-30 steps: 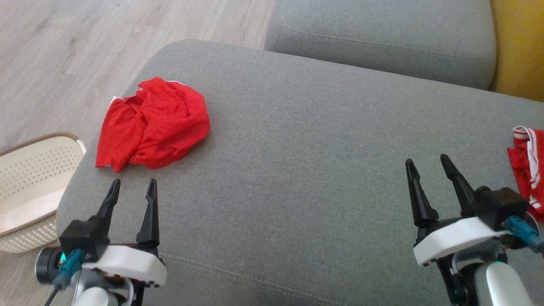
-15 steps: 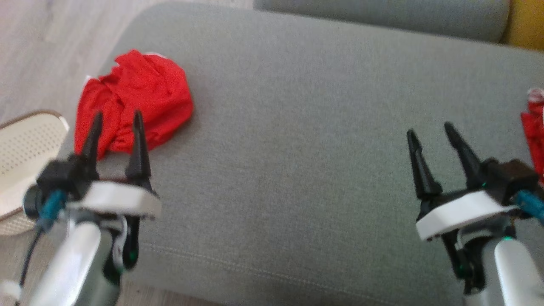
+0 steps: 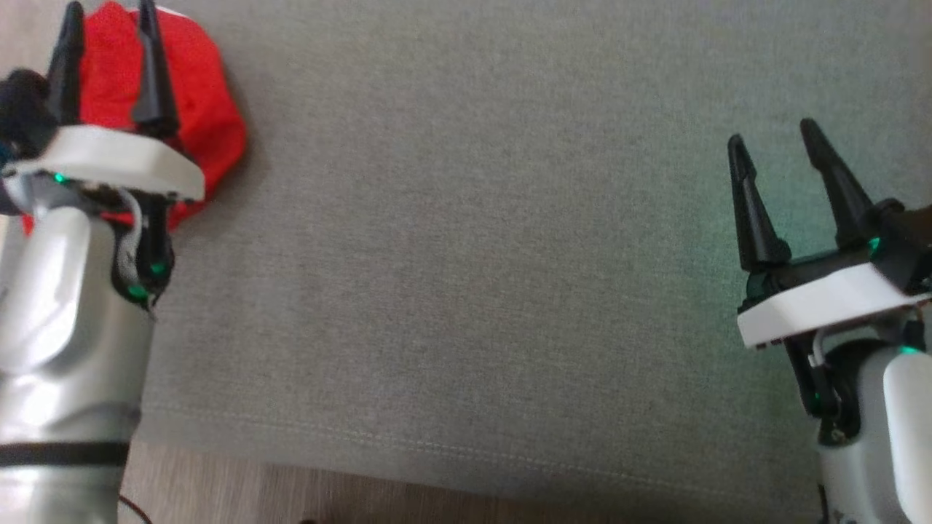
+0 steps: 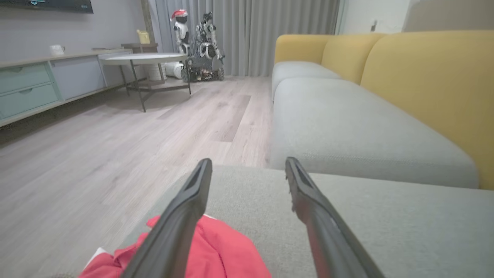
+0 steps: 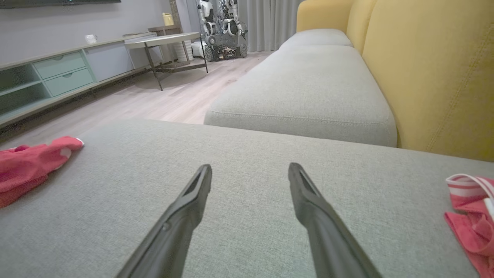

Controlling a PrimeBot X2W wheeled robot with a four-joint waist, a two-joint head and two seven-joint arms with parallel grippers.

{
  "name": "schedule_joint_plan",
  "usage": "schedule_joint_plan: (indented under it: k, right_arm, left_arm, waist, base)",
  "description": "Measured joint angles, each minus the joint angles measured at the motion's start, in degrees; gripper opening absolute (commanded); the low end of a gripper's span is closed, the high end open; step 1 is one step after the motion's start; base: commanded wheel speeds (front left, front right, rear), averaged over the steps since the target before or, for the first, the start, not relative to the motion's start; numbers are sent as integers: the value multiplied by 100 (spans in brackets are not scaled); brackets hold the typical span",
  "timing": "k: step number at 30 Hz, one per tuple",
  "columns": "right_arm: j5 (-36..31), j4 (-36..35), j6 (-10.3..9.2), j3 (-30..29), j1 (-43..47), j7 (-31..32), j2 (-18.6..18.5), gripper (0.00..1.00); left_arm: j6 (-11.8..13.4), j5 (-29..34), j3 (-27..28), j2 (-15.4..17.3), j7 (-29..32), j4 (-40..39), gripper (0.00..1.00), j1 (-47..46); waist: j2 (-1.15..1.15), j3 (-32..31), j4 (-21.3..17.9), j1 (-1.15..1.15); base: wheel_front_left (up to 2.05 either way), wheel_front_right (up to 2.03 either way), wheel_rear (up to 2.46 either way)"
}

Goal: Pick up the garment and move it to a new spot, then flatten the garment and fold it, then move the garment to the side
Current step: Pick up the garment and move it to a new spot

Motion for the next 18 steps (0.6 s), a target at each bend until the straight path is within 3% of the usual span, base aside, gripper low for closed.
schedule_joint_plan:
  k: [10, 14, 15, 16, 17, 18]
  right_arm:
    - [0, 54, 0, 52, -305, -47, -7, 100]
    - [0, 127, 0, 63, -378, -90, -4, 100]
    - [0, 143, 0, 63, -383, -111, -3, 100]
    - [1, 157, 0, 63, -382, -144, -3, 100]
    - [10, 183, 0, 62, -383, -159, -3, 100]
    - [18, 220, 0, 60, -383, -182, -1, 100]
  left_arm:
    - [-686, -140, -20, -27, 167, 2548, 100, -1121]
    - [-894, -140, -83, -35, 378, 3155, 100, -1278]
    - [-949, -149, -103, -41, 444, 3329, 86, -1318]
    - [-1013, -204, -125, -43, 514, 3471, 31, -1347]
    - [-1071, -229, -186, -42, 608, 3606, 0, -1379]
    - [-1112, -233, -218, -45, 659, 3727, 0, -1408]
  waist:
    - [0, 583, -235, 0]
    - [0, 631, -296, 0]
    - [0, 633, -313, 0]
    - [0, 630, -326, 0]
    - [0, 621, -337, 0]
    - [0, 603, -347, 0]
  base:
    - [0, 0, 0]
    - [0, 0, 0]
    - [0, 0, 0]
    - [0, 0, 0]
    - [0, 0, 0]
    - [0, 0, 0]
